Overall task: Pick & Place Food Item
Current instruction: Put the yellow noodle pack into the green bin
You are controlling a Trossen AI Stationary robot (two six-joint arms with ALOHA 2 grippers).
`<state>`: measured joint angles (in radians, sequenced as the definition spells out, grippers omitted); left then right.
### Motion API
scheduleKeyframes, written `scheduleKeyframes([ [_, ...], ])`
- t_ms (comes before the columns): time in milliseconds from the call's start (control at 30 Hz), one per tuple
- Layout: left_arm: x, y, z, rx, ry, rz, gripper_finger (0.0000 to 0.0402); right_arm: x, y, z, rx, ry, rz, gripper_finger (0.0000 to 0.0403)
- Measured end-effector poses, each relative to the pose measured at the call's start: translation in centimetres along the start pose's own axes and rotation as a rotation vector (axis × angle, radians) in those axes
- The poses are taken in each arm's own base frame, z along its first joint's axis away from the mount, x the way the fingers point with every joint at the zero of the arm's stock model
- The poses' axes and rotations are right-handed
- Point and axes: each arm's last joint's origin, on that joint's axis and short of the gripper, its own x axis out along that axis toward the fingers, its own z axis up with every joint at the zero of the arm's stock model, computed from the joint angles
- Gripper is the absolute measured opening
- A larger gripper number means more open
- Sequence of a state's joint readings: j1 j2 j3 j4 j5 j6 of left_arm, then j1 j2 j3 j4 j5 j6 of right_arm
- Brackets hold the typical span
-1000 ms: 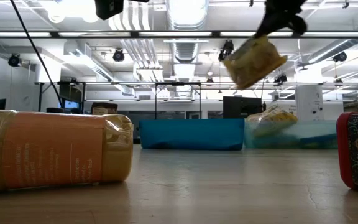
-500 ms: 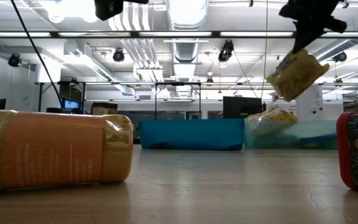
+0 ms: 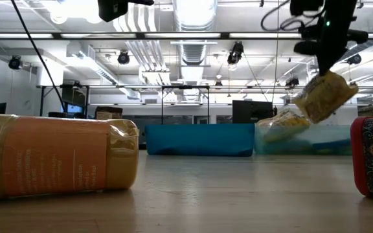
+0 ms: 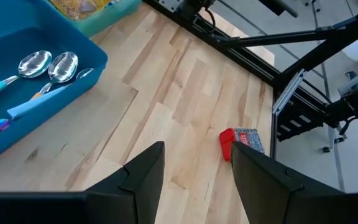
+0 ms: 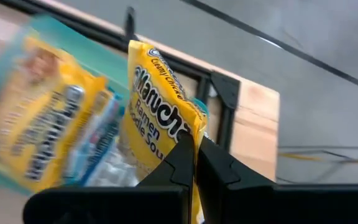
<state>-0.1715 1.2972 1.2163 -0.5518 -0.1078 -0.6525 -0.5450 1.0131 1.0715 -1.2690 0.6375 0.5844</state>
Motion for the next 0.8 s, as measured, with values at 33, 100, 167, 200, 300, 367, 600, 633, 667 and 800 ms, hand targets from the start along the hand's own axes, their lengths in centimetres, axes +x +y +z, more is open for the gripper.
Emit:
scheduleKeyframes([
  [33,0.0,0.0,0.0,0.0,0.0,0.0,0.0193,0.5,0.2,-0.1,-0.008,0.014,-0.023,0.0007],
  [100,0.0,0.0,0.0,0.0,0.0,0.0,0.0193,1.6,0.6,-0.5,-0.036,0.04,-0.067,0.0007],
  [167,0.0,0.0,0.0,-0.003,0.0,0.0,0.0193,2.6,1.2,-0.9,-0.067,0.064,-0.1,0.0007],
  [200,0.0,0.0,0.0,-0.003,0.0,0.0,0.0193,3.1,1.5,-1.1,-0.082,0.08,-0.105,0.0007],
  [300,0.0,0.0,0.0,-0.003,0.0,0.001,0.0193,4.7,2.5,-1.9,-0.1,0.121,-0.095,0.0007],
  [367,0.0,0.0,0.0,-0.003,0.0,0.001,0.0193,5.6,3.3,-2.4,-0.098,0.135,-0.071,0.0007],
  [600,0.0,0.0,0.0,-0.003,0.0,0.001,0.0193,7.3,5.7,-4.2,-0.073,0.181,0.087,0.0007],
  [633,0.0,0.0,0.0,-0.003,0.0,0.0,0.0193,7.4,5.9,-4.4,-0.072,0.184,0.093,0.0007],
  [667,0.0,0.0,0.0,-0.003,0.0,0.0,0.0193,7.5,6.0,-4.5,-0.073,0.188,0.097,0.0007],
  [800,0.0,0.0,0.0,-0.003,0.0,0.0,0.0193,7.8,6.6,-4.7,-0.089,0.2,0.15,0.0008],
])
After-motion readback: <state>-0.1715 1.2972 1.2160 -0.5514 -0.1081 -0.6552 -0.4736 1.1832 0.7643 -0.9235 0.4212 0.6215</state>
